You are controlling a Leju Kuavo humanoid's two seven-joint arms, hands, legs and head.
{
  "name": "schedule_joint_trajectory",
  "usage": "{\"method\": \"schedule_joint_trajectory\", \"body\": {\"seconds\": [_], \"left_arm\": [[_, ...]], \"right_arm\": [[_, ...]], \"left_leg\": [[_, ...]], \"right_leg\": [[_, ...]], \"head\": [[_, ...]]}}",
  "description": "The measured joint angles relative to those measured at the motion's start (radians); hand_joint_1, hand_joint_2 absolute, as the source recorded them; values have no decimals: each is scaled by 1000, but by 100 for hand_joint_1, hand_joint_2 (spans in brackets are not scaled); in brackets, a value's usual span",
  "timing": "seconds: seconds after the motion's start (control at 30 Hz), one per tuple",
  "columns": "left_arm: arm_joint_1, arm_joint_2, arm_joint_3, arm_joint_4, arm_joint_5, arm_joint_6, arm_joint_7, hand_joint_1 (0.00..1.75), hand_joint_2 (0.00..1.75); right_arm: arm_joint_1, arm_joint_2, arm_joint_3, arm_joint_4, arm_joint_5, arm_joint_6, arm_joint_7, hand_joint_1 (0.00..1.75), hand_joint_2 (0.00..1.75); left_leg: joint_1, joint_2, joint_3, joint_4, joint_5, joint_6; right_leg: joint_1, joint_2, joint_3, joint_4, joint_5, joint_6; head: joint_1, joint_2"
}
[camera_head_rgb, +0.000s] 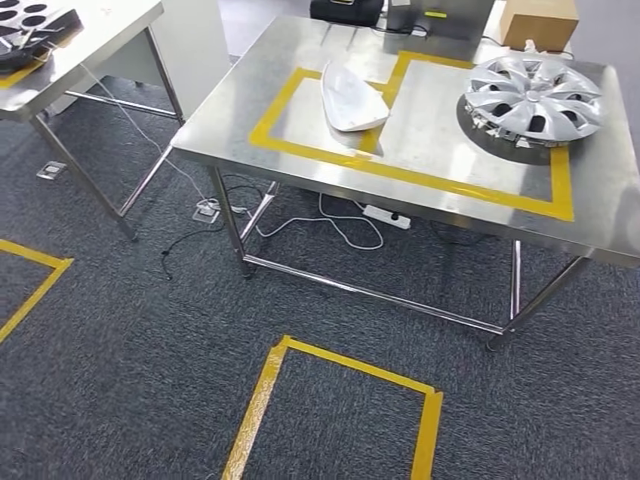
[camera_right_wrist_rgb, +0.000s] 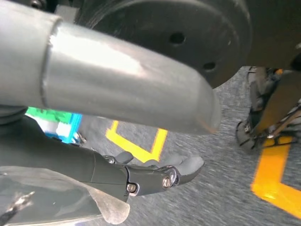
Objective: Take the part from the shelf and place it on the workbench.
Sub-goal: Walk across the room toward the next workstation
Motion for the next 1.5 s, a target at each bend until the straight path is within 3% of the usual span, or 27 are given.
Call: {"method": "schedule_joint_trajectory", "body": {"seconds": [0.07,0.1,0.17,0.23,0.3,0.33,0.37,0.47,0.53,0.6,0.67,0.73,0.77,0.8,0.83,0.9,0.97,1.03,1.1,1.17,1.23,1.3,1.33,1.37,1.4,1.43,1.5], "left_arm": [[12,6,6,1,22,25,4,0,0],[20,8,13,2,37,52,-1,0,0],[29,11,35,2,69,123,-17,0,0],[30,10,58,2,94,184,-36,0,0],[32,7,81,2,120,220,-63,0,0],[35,4,94,2,132,232,-80,0,0],[37,2,106,2,144,244,-98,0,0],[34,-11,135,2,160,271,-147,0,0],[29,-22,147,3,162,270,-166,0,0],[31,-32,153,4,157,254,-173,0,0],[30,-44,156,5,150,236,-174,0,0],[24,-59,162,5,147,223,-174,0,0],[20,-66,166,5,150,218,-174,0,0],[18,-72,170,5,156,214,-174,0,0],[16,-77,173,5,165,212,-174,0,0],[14,-83,184,5,179,211,-177,0,0],[8,-88,194,5,183,221,-184,0,0],[0,-90,198,5,176,245,-190,0,0],[0,-88,199,5,168,266,-191,0,0],[5,-85,201,6,161,273,-183,0,0],[6,-81,201,6,145,271,-162,0,0],[6,-76,201,7,128,262,-133,0,0],[8,-73,201,7,123,255,-120,0,0],[11,-70,201,8,119,250,-111,0,0],[15,-66,200,8,115,246,-104,0,0],[17,-63,199,8,110,243,-99,0,0],[16,-58,196,8,99,242,-95,0,0]], "right_arm": [[2,0,0,0,3,-16,14,0,0],[4,1,-2,0,0,-25,17,0,0],[9,1,-6,0,-3,-42,17,0,0],[16,-2,-8,0,5,-54,15,0,0],[22,-10,-8,0,18,-58,15,0,0],[24,-15,-8,-1,24,-59,16,0,0],[25,-20,-8,-1,30,-60,17,0,0],[33,-32,-8,-6,39,-60,3,0,0],[37,-40,-10,-13,37,-58,-23,0,0],[37,-48,-13,-20,38,-54,-47,0,0],[36,-56,-15,-25,42,-47,-60,0,0],[36,-63,-16,-27,49,-36,-68,0,0],[35,-65,-16,-27,52,-30,-70,0,0],[35,-68,-16,-27,55,-23,-72,0,0],[33,-71,-16,-27,57,-16,-74,0,0],[27,-78,-16,-27,59,-6,-77,0,0],[18,-84,-17,-27,58,-2,-83,0,0],[11,-87,-23,-26,48,-1,-94,0,0],[4,-87,-33,-26,29,-2,-108,0,0],[-1,-88,-45,-26,13,-3,-121,0,0],[-2,-88,-57,-26,2,-2,-134,0,0],[-3,-87,-68,-26,-5,2,-143,0,0],[-4,-87,-72,-26,-7,3,-147,0,0],[-7,-86,-76,-26,-10,5,-150,0,0],[-10,-84,-81,-25,-17,5,-153,0,0],[-13,-81,-86,-25,-27,6,-157,0,0],[-16,-73,-102,-25,-53,6,-166,0,0]], "left_leg": [[3,-23,-12,0,10,-16],[2,-18,-16,3,8,-23],[0,26,-42,58,-32,-35],[4,73,-96,187,-102,-47],[12,86,-129,279,-133,-54],[15,90,-119,273,-122,-56],[17,97,-91,228,-96,-57],[12,153,18,34,-29,-49],[4,163,32,-2,-29,-36],[3,145,27,-6,-24,-21],[5,127,25,-10,-18,-5],[5,106,21,-12,-14,6],[3,95,18,-12,-12,9],[1,82,17,-12,-11,11],[0,69,17,-11,-10,12],[0,42,17,-8,-9,11],[-1,17,13,0,-9,8],[-2,-5,3,6,-5,-1],[0,-24,-6,8,0,-14],[-1,5,-19,34,-17,-25],[-2,61,-62,133,-74,-35],[3,82,-119,260,-128,-43],[5,85,-131,289,-132,-45],[7,88,-124,279,-117,-46],[9,95,-99,232,-86,-46],[8,114,-62,160,-53,-44],[0,154,-4,43,-19,-34]], "right_leg": [[0,-17,4,-10,2,-5],[-2,-29,5,-13,6,-10],[-6,-60,6,-20,14,-19],[-5,-93,4,-21,15,-23],[-5,-126,3,-21,14,-23],[-5,-139,2,-21,14,-23],[-5,-152,3,-21,13,-22],[0,-184,6,-19,7,-10],[4,-202,8,-19,4,3],[1,-213,12,-18,0,15],[-2,-178,-7,21,-32,24],[-2,-122,-65,146,-99,24],[-1,-106,-100,219,-128,22],[0,-99,-127,271,-141,20],[1,-97,-138,287,-134,18],[1,-85,-102,199,-66,13],[-2,-45,-42,63,-6,10],[-5,-17,-16,5,2,8],[-5,-31,-10,1,3,3],[-6,-56,-6,-2,8,-8],[-6,-86,-5,-3,10,-16],[-4,-118,-5,-3,7,-20],[-4,-133,-5,-3,6,-20],[-4,-146,-4,-3,5,-20],[-4,-158,-2,-3,3,-19],[-3,-169,1,-3,0,-16],[2,-191,2,-2,-8,-6]], "head": [[0,0],[-1,0],[-9,0],[-15,0],[-15,0],[-16,0],[-15,0],[-16,0],[-14,0],[-13,0],[-11,0],[-8,0],[-8,0],[-8,0],[-8,0],[-8,0],[-8,0],[-9,0],[-9,0],[-13,0],[-17,0],[-19,0],[-19,0],[-20,0],[-20,0],[-20,0],[-20,0]]}}
